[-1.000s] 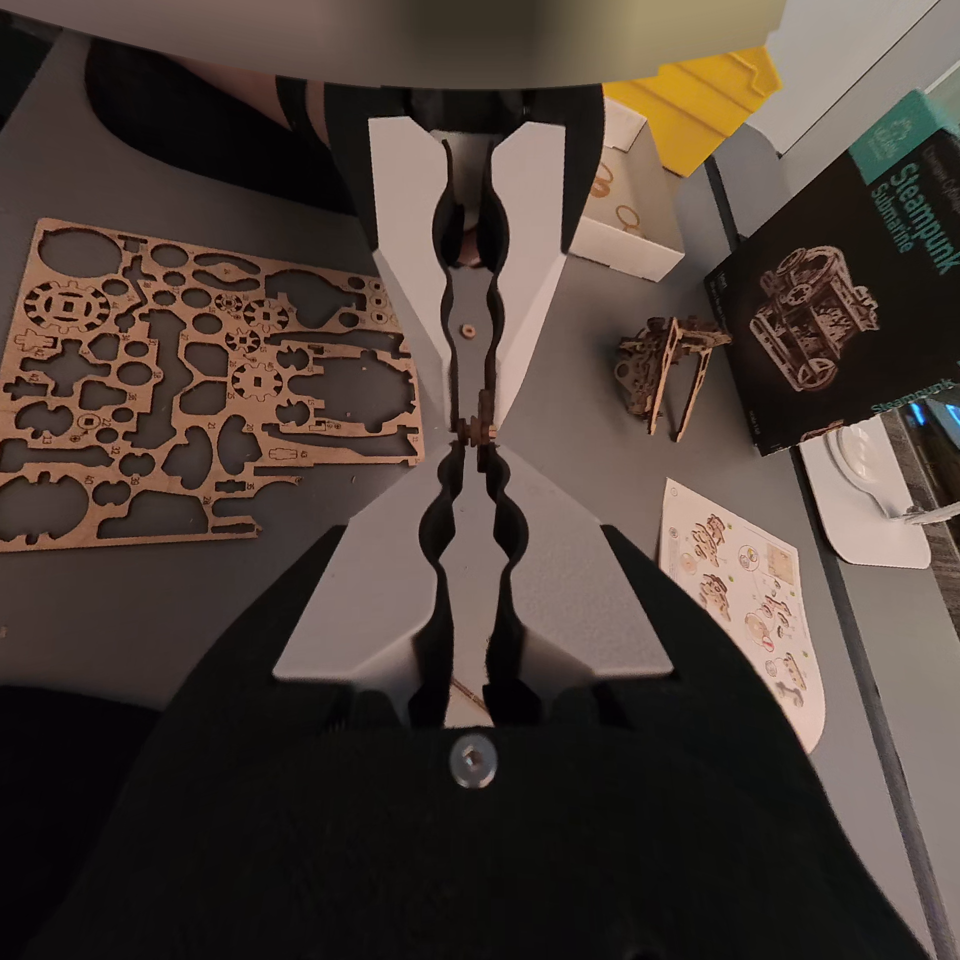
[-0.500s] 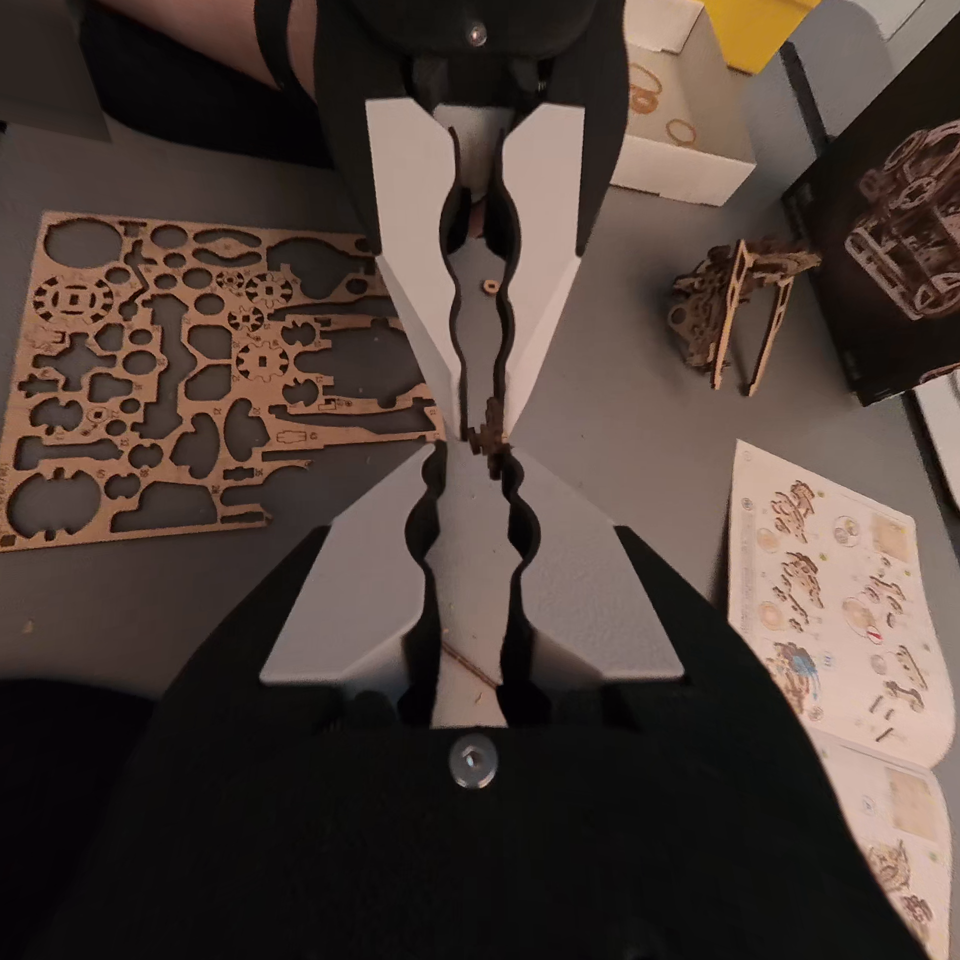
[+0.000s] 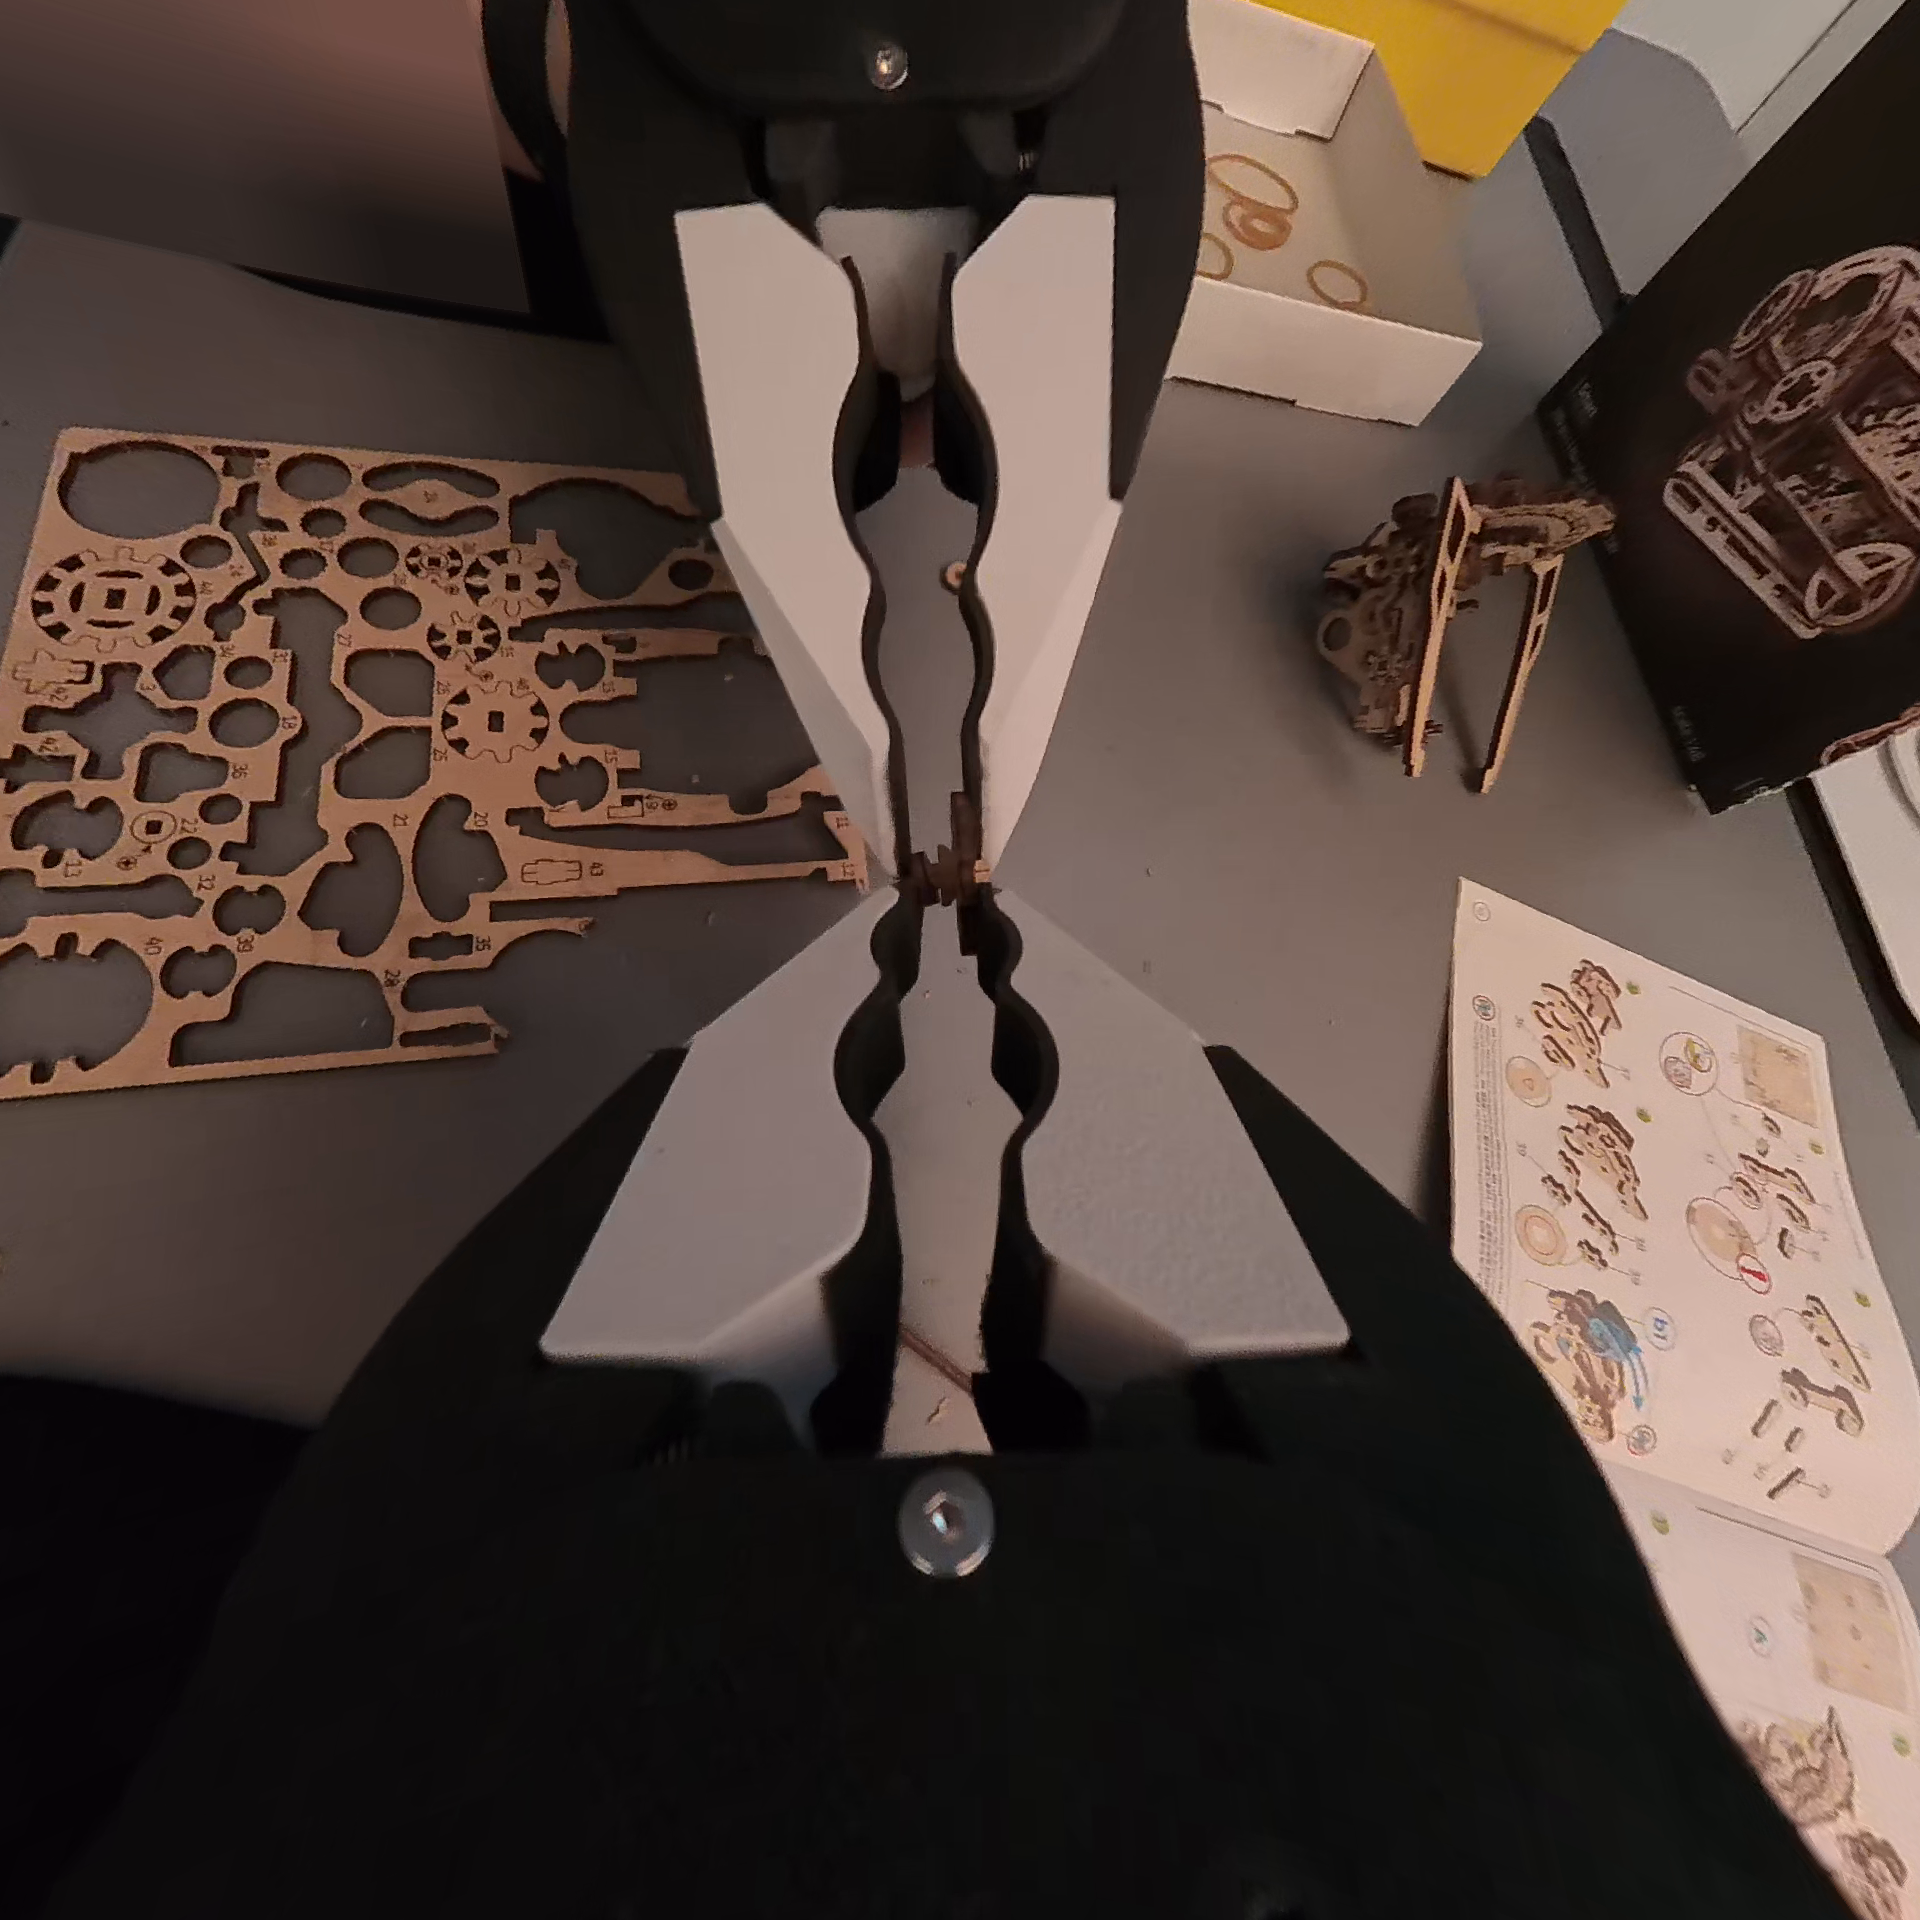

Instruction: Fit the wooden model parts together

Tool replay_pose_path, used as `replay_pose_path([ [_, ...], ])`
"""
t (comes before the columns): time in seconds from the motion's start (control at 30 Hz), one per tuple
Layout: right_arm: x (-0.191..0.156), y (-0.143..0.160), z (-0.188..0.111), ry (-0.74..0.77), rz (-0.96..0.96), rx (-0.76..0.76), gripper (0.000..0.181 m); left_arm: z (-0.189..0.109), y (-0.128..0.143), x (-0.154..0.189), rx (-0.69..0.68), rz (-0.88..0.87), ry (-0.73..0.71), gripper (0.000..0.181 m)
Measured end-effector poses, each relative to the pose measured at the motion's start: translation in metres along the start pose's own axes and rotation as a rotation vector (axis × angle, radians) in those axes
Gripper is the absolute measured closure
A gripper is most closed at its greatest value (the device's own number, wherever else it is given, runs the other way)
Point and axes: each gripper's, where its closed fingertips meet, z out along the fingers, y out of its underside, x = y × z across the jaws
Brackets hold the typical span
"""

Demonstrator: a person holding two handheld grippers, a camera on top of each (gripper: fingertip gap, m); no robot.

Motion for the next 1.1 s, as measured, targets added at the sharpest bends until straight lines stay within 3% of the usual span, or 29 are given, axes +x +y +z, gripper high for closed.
replay_pose_path([
  [0.1, 0.008, -0.004, -0.004, -0.006, 0.098, 0.072, 0.173, -0.003, -0.001, -0.009, 0.034, -0.044, -0.029, 0.167],
  [0.23, 0.015, -0.033, -0.023, -0.063, 0.225, 0.329, 0.174, -0.006, -0.011, -0.011, 0.127, -0.176, 0.017, 0.164],
  [0.37, 0.015, -0.052, -0.032, -0.119, 0.274, 0.488, 0.174, -0.024, -0.042, -0.014, 0.338, -0.292, 0.065, 0.174],
  [0.47, 0.013, -0.06, -0.036, -0.143, 0.275, 0.56, 0.173, -0.031, -0.047, -0.015, 0.37, -0.236, 0.034, 0.181],
  [0.63, 0.011, -0.047, -0.028, -0.117, 0.221, 0.46, 0.171, -0.024, -0.035, -0.015, 0.25, -0.074, -0.046, 0.181],
  [0.73, 0.014, -0.045, -0.029, -0.029, 0.123, 0.389, 0.145, -0.019, -0.023, -0.016, 0.156, 0.001, -0.078, 0.181],
  [0.8, 0.013, -0.047, -0.032, 0.053, -0.008, 0.344, 0.149, -0.014, -0.015, -0.015, 0.096, 0.05, -0.093, 0.181],
  [0.93, 0.003, -0.028, -0.017, 0.152, -0.272, 0.11, 0.158, -0.008, -0.012, -0.007, 0.063, 0.062, -0.061, 0.181],
  [0.97, 0.003, -0.026, -0.015, 0.16, -0.276, 0.09, 0.169, -0.008, -0.012, -0.006, 0.062, 0.061, -0.055, 0.181],
  [1.1, 0.003, -0.028, -0.014, 0.135, -0.212, 0.112, 0.169, -0.008, -0.011, -0.006, 0.058, 0.057, -0.049, 0.181],
])
